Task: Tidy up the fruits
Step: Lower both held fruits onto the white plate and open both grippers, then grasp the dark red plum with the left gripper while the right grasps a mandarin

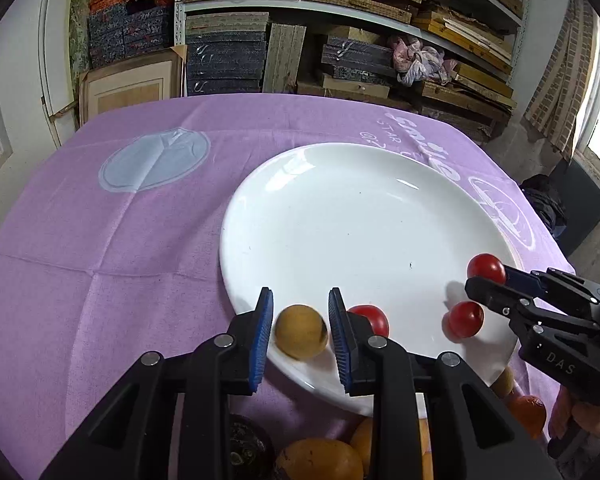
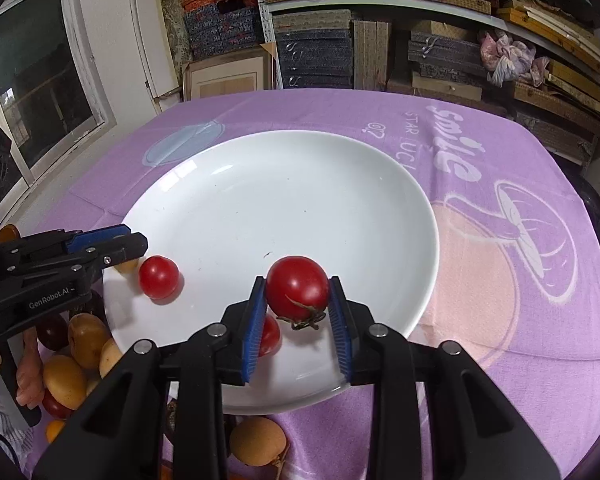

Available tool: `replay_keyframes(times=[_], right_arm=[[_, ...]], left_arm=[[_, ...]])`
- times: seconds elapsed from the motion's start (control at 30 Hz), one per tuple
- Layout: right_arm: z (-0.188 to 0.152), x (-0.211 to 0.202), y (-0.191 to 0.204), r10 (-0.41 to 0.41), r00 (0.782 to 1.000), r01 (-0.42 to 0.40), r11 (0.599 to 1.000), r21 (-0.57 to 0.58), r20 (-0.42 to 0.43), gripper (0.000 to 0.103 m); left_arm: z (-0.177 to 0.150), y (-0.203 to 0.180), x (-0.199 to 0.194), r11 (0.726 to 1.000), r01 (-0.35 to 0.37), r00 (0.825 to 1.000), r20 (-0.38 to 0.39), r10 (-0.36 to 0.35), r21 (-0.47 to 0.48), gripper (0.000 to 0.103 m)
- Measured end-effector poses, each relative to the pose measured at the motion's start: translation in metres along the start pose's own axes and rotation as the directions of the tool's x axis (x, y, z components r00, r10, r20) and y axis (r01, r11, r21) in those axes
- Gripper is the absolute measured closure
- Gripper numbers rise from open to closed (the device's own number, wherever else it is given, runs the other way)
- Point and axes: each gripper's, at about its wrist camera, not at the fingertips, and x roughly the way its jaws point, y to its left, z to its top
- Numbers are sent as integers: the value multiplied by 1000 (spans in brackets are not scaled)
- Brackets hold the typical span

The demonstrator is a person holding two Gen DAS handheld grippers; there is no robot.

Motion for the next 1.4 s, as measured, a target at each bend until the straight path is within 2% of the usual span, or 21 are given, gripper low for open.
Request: replay_keyframes(times=[0.07,0.13,0.27,0.33,0.4,0.47,0.53,0.63,0.73,0.83,0.87,0.93,1.0,1.27,1.4], right_arm=[[-1,1,-1,-1,1000,1,1000,5,7,72],[-1,-3,-1,2,1000,-2,1000,6,13,71],[3,-59,7,16,991,-14,1000,-17,129,70],[1,-95,14,39,980,-33,999,-35,193,56],[-10,-122,21,54,971,-43,998,-51,233,46],[-29,-136,29,66,970,-48,996,-81,233,44],[-52,-144,35,60,973,-37,994,-106,225,37],[-88,-145,37,52,974,-29,994,-105,219,29],[-110,-131,38,49,985,-32,994,-102,168,28],[-119,-121,34,43,990,-33,996,-80,131,28],[-119,-119,33,40,991,-30,997,-76,128,28],[-119,-120,31,37,990,-28,997,-68,135,20],[-120,-120,30,28,989,-19,998,-64,144,19],[-117,-107,31,-3,995,12,997,-82,103,19],[-116,-100,36,-20,996,29,994,-103,86,25]], left_arm=[[0,2,-1,1000,8,1000,4,-8,-6,70],[1,2,-7,1000,2,1000,16,-2,-7,63],[0,8,-44,1000,4,997,72,-2,-23,54],[-5,11,-69,1000,-11,994,104,12,-12,47],[-13,11,-91,999,-45,991,128,43,17,44],[-29,14,-110,996,-83,987,144,76,44,39],[-48,17,-125,992,-117,982,156,107,53,33],[-80,24,-134,988,-146,979,154,137,45,29],[-107,32,-130,987,-159,978,139,154,23,28],[-122,40,-118,987,-162,981,109,162,-10,28],[-122,42,-114,986,-169,980,100,170,-15,28],[-122,44,-109,984,-180,979,99,181,-16,28],[-122,44,-106,982,-187,978,93,187,-7,28],[-114,47,-88,989,-150,988,40,151,-15,28],[-113,45,-82,991,-132,991,22,132,-5,29]])
